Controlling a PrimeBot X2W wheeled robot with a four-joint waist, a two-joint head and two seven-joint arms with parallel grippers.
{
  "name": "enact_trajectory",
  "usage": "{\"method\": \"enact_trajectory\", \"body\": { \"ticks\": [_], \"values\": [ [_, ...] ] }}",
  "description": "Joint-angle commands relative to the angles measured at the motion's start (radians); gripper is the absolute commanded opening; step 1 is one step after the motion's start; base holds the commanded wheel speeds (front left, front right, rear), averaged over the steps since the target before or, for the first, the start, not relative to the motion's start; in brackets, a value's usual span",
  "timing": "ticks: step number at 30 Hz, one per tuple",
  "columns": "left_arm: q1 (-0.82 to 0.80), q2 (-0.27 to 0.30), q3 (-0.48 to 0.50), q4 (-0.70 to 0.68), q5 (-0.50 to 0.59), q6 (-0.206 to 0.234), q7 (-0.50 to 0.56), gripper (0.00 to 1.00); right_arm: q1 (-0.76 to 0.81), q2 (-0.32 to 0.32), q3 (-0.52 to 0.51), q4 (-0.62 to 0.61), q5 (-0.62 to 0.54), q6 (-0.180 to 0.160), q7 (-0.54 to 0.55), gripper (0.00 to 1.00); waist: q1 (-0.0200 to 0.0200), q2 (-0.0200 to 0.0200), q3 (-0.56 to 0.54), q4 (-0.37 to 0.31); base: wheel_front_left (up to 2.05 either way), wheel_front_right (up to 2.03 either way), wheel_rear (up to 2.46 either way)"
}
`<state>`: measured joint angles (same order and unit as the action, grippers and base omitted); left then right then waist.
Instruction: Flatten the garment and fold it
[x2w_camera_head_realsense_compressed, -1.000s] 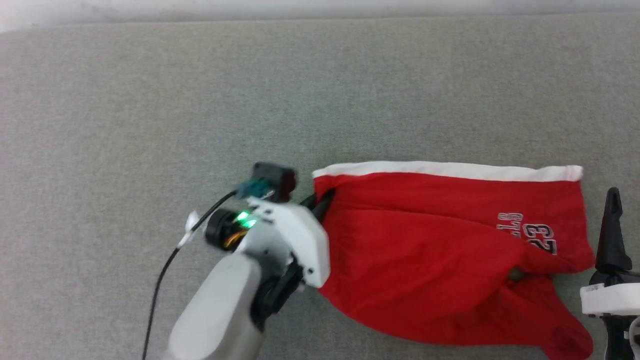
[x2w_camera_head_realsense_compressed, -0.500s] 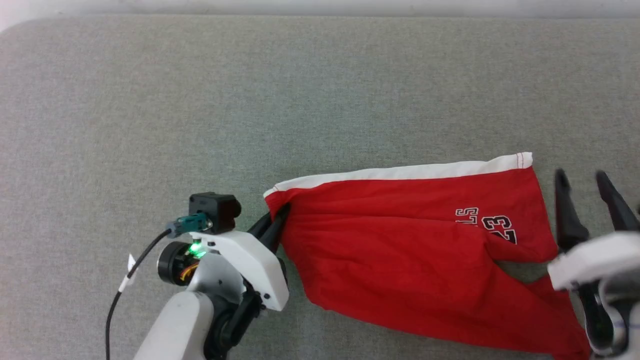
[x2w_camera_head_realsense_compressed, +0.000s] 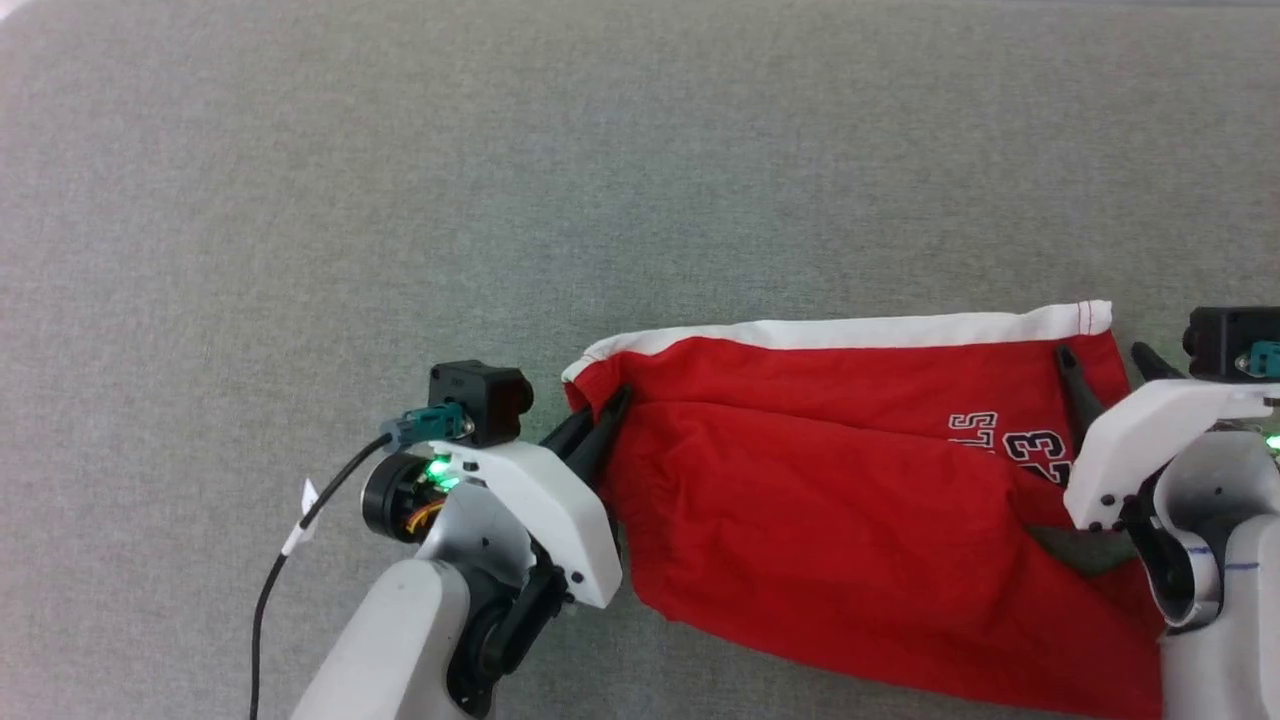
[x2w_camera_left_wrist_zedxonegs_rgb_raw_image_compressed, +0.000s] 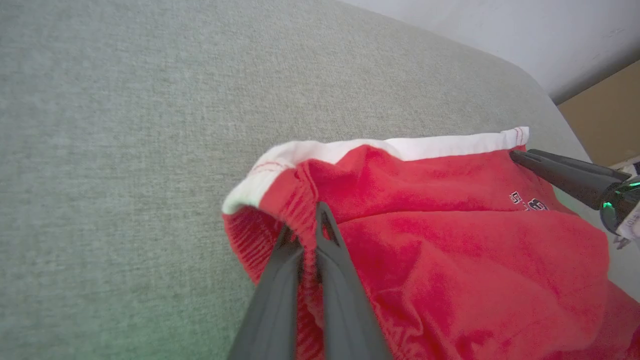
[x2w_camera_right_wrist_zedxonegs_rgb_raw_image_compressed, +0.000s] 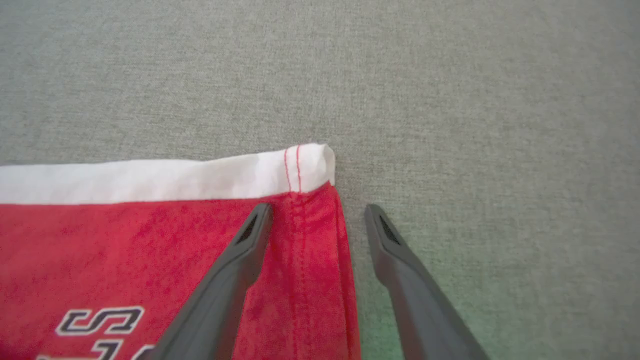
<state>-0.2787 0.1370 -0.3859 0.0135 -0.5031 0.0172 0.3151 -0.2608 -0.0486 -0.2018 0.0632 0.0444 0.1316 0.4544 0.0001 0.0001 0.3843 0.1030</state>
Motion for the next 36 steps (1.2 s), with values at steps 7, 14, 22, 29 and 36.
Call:
{"method": "enact_trajectory", "body": {
  "ticks": [7,14,22,29,36],
  "values": [
    [-0.026,0.000,0.001,0.015,-0.005,-0.008,-0.013,0.00,-0.046,-0.002,-0.007,0.048,0.035,-0.001,0.017,0.00,-0.0001,-0.0001,0.012,0.011,0.00,0.00,0.00],
    [-0.026,0.003,0.030,0.018,-0.018,0.000,-0.056,0.00,-0.066,-0.002,0.009,0.037,0.054,-0.001,-0.064,0.00,-0.0001,-0.0001,-0.027,-0.009,0.00,0.00,0.00],
    [-0.066,0.024,0.085,-0.010,-0.029,0.006,-0.102,0.00,-0.089,-0.002,0.065,-0.040,0.118,-0.001,-0.128,0.00,-0.0001,-0.0001,-0.146,-0.045,0.00,0.00,0.00],
    [-0.209,0.094,0.111,-0.041,0.003,-0.007,-0.056,0.00,-0.212,-0.004,0.145,-0.117,0.113,-0.001,-0.106,0.00,-0.0001,-0.0001,-0.244,-0.079,0.00,0.00,0.00],
    [-0.421,0.145,0.113,0.005,0.039,-0.027,0.020,0.00,-0.411,-0.011,0.216,-0.103,0.137,-0.001,-0.038,0.00,-0.0001,-0.0001,-0.266,-0.093,0.00,0.00,0.00]
  ]
}}
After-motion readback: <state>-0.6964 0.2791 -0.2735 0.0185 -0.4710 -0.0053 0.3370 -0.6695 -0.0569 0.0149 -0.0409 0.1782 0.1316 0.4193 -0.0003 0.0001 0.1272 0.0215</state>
